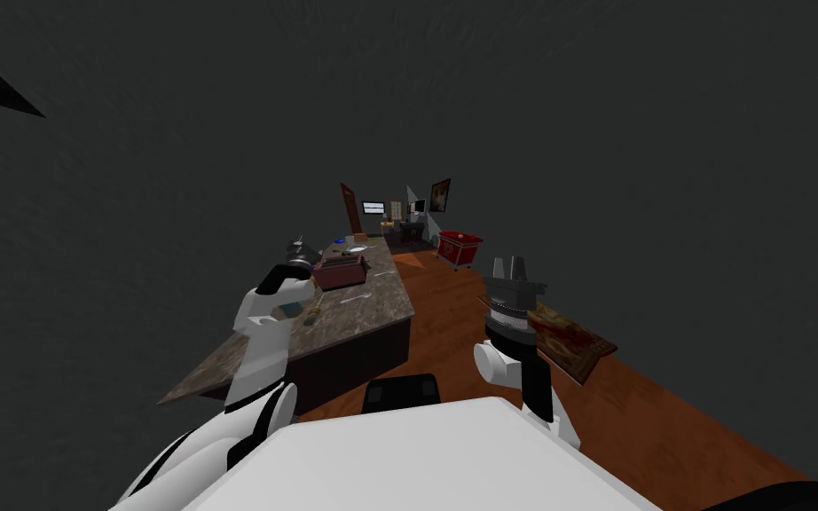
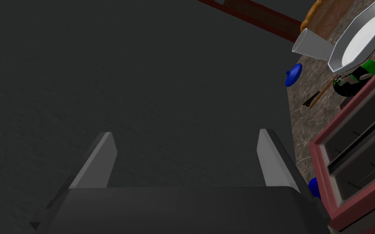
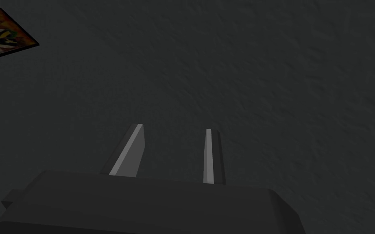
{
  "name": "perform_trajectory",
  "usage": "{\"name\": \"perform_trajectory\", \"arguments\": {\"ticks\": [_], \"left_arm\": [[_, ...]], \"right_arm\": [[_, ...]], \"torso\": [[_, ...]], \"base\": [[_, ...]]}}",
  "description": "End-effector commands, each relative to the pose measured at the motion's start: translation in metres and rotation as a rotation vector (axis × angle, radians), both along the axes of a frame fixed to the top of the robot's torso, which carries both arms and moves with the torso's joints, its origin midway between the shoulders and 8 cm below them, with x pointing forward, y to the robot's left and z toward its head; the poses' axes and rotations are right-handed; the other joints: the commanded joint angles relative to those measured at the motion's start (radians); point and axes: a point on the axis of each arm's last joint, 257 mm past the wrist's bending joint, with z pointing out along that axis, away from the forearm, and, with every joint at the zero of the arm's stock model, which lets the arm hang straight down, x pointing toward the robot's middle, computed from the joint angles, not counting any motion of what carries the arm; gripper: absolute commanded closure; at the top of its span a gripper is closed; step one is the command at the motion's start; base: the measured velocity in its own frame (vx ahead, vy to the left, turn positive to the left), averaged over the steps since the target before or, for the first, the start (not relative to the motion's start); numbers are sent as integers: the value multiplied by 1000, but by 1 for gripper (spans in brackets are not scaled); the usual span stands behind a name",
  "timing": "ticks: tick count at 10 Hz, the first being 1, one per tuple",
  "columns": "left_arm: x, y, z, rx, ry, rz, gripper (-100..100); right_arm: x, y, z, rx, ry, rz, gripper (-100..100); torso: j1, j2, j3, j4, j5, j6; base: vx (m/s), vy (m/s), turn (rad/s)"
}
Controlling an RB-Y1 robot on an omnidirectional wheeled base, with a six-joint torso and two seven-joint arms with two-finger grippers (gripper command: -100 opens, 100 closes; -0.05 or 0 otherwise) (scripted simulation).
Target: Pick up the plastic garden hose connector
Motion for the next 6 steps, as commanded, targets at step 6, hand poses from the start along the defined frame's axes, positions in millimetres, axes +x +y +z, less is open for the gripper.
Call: {"name": "perform_trajectory", "arguments": {"ticks": [6], "left_arm": [[40,31,-39,-264,136,14,-100]], "right_arm": [[0,0,0,0,0,0,0]], "torso": [[-1,-1,0,0,0,0]], "base": [[14,-21,50]]}}
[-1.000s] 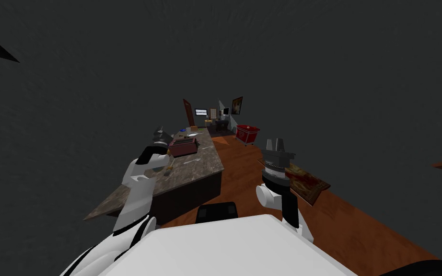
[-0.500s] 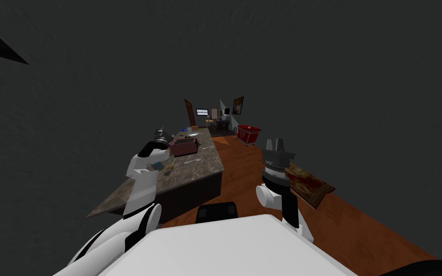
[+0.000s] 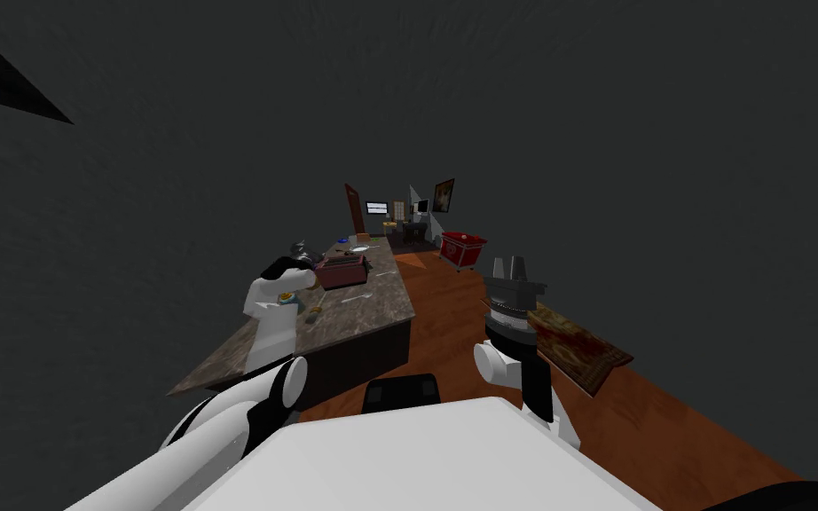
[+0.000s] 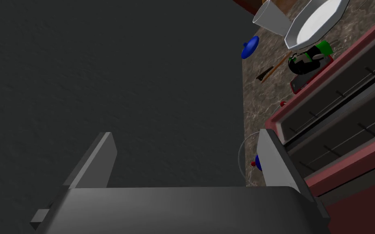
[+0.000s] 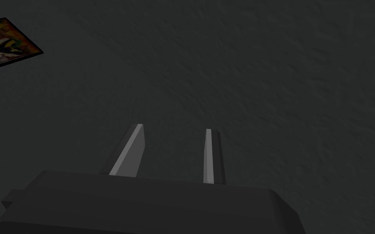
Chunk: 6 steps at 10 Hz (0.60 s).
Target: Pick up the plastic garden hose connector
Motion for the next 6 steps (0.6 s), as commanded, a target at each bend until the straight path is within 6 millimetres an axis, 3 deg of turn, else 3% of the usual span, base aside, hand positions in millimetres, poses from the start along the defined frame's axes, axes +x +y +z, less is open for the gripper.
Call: {"name": "perform_trajectory", "arguments": {"ticks": [1,4,5,6], "left_arm": [[4,1,-8,-24,29,-1,-100],[22,8,-25,-187,80,-1,-100],[25,7,-41,-207,121,-3,-100],[31,8,-41,-275,124,-4,-100]], "right_arm": [[0,0,0,0,0,0,0],[0,0,0,0,0,0,0],[0,0,0,0,0,0,0],[0,0,0,0,0,0,0]], "torso": [[0,0,0,0,0,0],[1,0,0,0,0,0],[0,0,0,0,0,0],[0,0,0,0,0,0]], "base": [[7,-9,-6],[13,-21,56],[16,-27,36],[20,-30,53]]}}
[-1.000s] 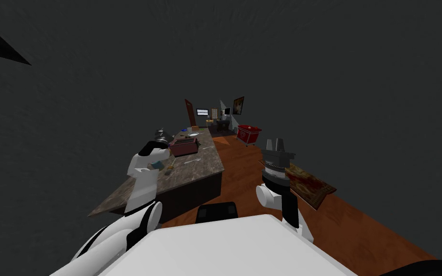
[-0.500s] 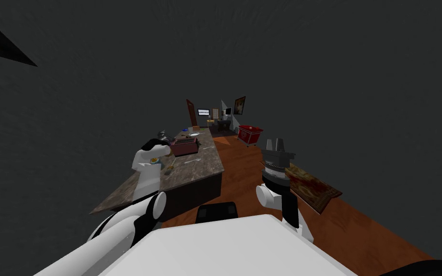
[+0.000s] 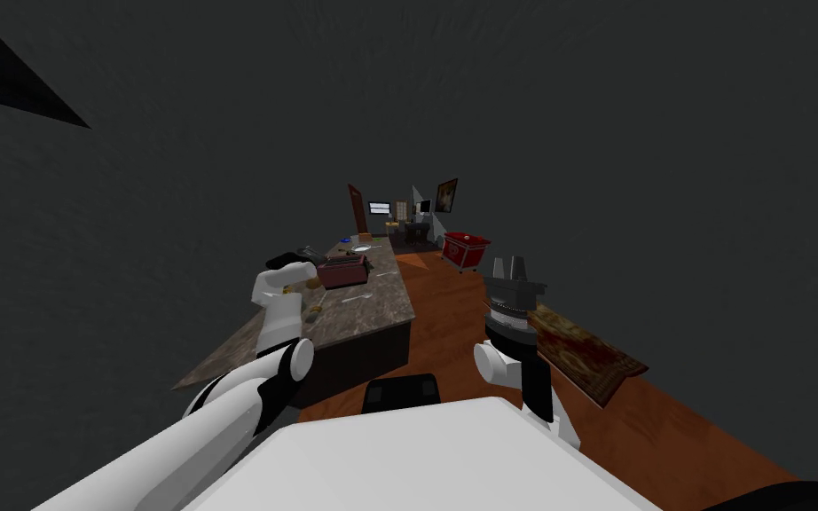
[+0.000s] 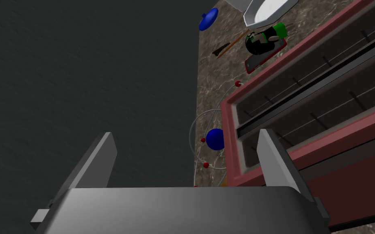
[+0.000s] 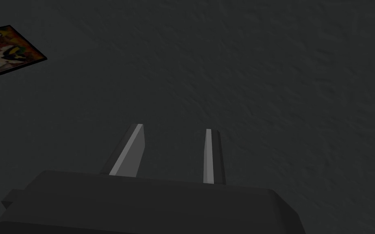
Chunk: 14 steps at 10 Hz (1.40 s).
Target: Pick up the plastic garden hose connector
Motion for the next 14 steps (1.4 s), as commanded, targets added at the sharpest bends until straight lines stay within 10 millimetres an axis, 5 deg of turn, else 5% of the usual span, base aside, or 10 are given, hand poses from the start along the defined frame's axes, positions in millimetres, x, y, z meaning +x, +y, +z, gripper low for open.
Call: {"name": "perform_trajectory", "arguments": {"ticks": [1,14], "left_arm": [[8,-4,-18,-61,52,-6,-100],[25,-45,-114,-519,356,-20,-100]], "right_arm": [[0,0,0,0,0,0,0],[0,0,0,0,0,0,0]], "torso": [[0,0,0,0,0,0],[3,1,0,0,1,0]], "base": [[19,-27,35],[13,-7,53]]}}
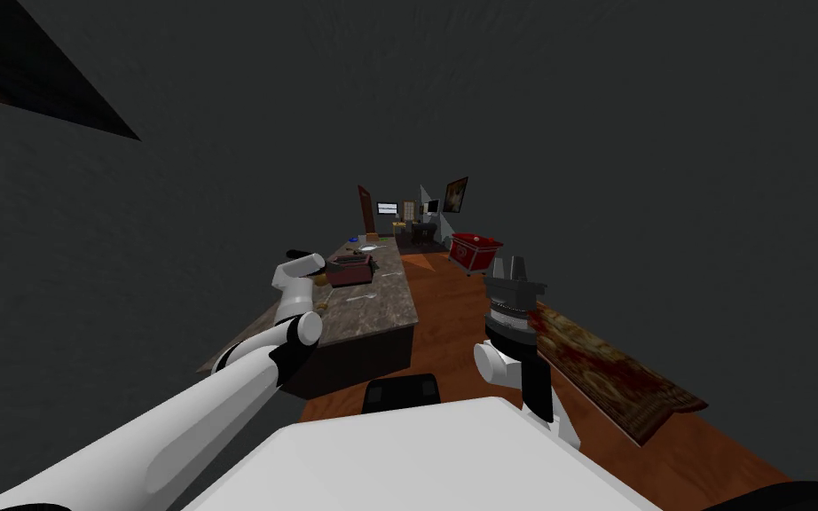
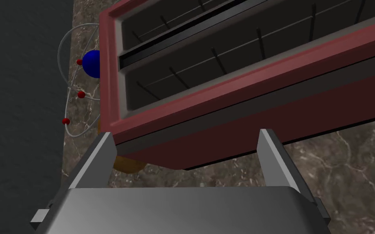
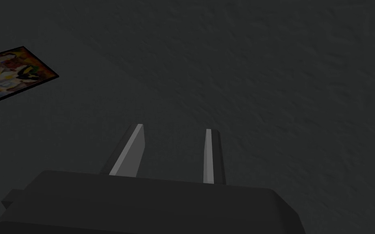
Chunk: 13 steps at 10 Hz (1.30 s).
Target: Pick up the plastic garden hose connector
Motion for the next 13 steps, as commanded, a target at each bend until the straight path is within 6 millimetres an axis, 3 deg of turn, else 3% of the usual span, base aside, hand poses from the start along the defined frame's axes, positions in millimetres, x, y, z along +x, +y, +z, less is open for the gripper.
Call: {"name": "perform_trajectory", "arguments": {"ticks": [1,9,10,11,13], "left_arm": [[-3,-5,-15,-42,47,-3,-100],[-28,-31,-80,-236,264,19,-100],[-37,-38,-97,-272,319,27,-100],[-37,-38,-97,-272,319,27,-100],[-58,-50,-131,-328,421,42,-100]], "right_arm": [[0,0,0,0,0,0,0],[0,0,0,0,0,0,0],[0,0,0,0,0,0,0],[0,0,0,0,0,0,0],[0,0,0,0,0,0,0]], "torso": [[0,0,0,0,0,0],[1,0,0,0,0,0],[1,0,0,0,0,0],[1,0,0,0,1,0],[1,0,0,0,0,0]], "base": [[13,16,56],[14,28,78],[19,31,96],[16,21,44],[20,24,108]]}}
